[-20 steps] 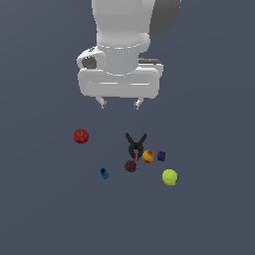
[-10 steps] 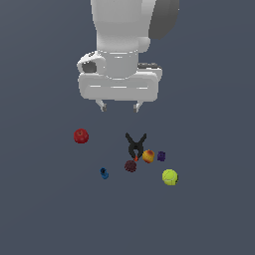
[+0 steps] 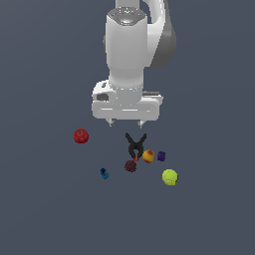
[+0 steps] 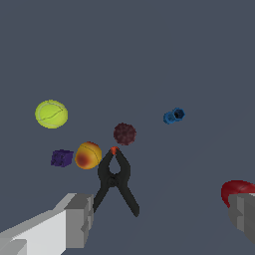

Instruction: Pick up a designated object from a clutter of objects.

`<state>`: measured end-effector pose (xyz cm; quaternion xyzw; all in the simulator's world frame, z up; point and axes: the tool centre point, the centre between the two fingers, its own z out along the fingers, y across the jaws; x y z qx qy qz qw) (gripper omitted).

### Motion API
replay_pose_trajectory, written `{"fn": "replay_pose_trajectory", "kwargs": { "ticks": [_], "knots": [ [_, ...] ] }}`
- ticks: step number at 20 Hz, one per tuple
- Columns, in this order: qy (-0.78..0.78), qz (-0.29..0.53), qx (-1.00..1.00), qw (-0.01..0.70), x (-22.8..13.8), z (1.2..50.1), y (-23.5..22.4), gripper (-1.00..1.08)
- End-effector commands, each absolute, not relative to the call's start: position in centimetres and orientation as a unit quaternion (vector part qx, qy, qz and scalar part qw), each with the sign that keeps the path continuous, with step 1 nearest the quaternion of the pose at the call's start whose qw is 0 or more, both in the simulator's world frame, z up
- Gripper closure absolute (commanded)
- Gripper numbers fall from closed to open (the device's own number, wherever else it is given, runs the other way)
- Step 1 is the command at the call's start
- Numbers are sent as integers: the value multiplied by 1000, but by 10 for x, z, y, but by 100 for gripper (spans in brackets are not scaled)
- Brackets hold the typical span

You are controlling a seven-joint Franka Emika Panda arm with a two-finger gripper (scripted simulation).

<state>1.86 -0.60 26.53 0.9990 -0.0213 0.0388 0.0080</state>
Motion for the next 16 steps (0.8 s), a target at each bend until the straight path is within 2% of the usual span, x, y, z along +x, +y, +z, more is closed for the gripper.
{"fn": "replay_pose_trajectory", "kwargs": {
  "ticks": [1, 9, 16],
  "knots": [
    [-21, 34, 999, 7, 16, 237, 1, -92],
    [-22, 16, 1000, 4, -7, 143, 25, -92],
    [-22, 5, 1000, 2, -29, 92, 39, -92]
  ]
}}
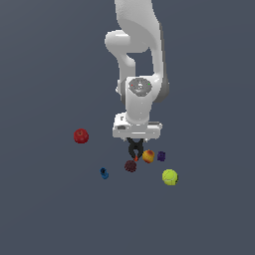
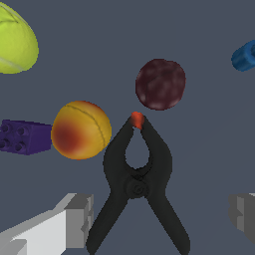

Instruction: Pick up a designated object from a clutter of objects.

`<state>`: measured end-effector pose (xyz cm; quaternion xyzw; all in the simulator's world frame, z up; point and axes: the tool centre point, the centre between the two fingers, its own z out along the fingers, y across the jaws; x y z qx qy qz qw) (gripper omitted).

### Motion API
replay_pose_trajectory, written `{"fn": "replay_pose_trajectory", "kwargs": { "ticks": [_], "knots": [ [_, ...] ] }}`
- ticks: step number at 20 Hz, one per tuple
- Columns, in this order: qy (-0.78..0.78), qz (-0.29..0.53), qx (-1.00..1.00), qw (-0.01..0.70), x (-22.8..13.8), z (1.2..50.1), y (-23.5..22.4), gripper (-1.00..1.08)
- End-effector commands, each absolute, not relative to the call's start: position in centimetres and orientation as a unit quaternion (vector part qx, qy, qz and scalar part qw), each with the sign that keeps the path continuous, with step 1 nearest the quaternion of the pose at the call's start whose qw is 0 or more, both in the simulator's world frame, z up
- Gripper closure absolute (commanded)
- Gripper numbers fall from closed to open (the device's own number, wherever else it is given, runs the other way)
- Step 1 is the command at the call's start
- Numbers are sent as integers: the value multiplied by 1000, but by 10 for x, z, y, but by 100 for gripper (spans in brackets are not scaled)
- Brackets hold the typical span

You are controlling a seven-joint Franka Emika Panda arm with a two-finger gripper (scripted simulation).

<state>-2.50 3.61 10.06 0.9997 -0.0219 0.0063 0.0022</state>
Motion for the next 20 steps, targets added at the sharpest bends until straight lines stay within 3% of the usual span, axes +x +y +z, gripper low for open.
{"fn": "replay_pose_trajectory", "kwargs": {
  "ticks": [1, 20],
  "knots": [
    [-22, 4, 1000, 1, -32, 87, 40, -92],
    [-22, 0, 1000, 0, -43, 44, 44, -92]
  ]
}}
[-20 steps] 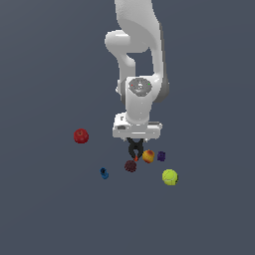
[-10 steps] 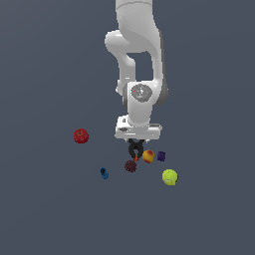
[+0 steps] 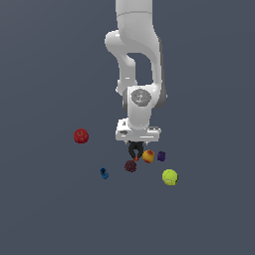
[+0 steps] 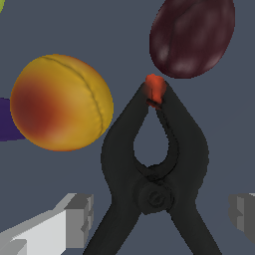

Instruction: Pick up a designated object from a clutter of objects.

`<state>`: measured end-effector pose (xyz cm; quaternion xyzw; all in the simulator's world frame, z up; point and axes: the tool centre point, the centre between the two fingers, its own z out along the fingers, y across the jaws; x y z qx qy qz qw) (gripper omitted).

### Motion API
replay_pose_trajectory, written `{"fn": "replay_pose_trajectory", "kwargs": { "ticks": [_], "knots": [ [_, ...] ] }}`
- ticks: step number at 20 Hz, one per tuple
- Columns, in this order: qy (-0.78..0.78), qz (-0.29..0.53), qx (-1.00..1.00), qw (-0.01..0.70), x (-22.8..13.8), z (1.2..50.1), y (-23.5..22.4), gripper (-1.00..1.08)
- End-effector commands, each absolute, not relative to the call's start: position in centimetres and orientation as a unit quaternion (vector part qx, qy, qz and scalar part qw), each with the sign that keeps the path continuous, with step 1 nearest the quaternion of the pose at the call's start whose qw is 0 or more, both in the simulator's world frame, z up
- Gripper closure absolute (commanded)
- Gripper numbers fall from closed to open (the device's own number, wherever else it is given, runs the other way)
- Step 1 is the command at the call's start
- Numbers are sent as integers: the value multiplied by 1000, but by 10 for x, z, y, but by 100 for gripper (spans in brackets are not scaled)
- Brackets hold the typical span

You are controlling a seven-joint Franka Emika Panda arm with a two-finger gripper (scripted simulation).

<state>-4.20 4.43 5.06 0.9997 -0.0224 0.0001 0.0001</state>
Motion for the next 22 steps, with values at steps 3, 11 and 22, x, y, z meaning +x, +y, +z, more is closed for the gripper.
{"fn": "replay_pose_trajectory", "kwargs": {
  "ticks": [3, 11, 22],
  "knots": [
    [-22, 0, 1000, 0, -43, 31, 45, -92],
    [-22, 0, 1000, 0, -43, 19, 45, 108],
    [-22, 0, 1000, 0, -43, 20, 45, 108]
  ]
}}
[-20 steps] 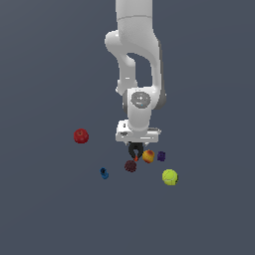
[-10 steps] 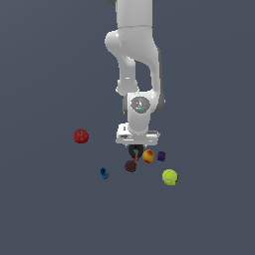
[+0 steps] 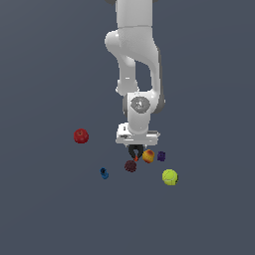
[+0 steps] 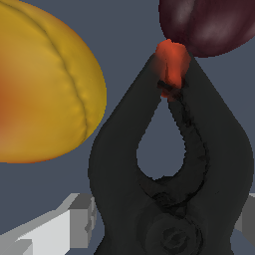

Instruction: Pick up a designated object from a clutter of objects.

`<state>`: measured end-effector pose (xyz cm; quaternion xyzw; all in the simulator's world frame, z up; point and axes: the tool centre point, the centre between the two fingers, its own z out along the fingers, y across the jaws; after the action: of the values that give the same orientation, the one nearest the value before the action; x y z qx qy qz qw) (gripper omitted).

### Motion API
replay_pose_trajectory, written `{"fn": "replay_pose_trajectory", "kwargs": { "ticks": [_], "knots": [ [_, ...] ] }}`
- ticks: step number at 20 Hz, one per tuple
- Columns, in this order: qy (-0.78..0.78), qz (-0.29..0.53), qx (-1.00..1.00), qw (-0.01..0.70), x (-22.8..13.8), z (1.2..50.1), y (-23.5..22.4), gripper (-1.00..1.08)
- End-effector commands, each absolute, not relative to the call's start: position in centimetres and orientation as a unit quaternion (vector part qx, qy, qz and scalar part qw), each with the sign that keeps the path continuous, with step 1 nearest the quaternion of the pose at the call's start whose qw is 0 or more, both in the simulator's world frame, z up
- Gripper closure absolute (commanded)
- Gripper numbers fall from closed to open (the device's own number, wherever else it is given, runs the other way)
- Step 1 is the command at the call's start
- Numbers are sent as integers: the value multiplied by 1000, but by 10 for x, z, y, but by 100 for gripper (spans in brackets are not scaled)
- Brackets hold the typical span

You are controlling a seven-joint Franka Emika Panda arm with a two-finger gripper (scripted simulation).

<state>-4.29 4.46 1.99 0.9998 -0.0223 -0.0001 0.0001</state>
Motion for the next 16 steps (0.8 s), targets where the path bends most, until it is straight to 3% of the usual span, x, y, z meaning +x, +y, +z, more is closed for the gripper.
{"fn": "replay_pose_trajectory", "kwargs": {
  "ticks": [1, 16],
  "knots": [
    [-22, 0, 1000, 0, -42, 21, 44, 108],
    [-22, 0, 1000, 0, -22, 93, 0, 108]
  ]
}}
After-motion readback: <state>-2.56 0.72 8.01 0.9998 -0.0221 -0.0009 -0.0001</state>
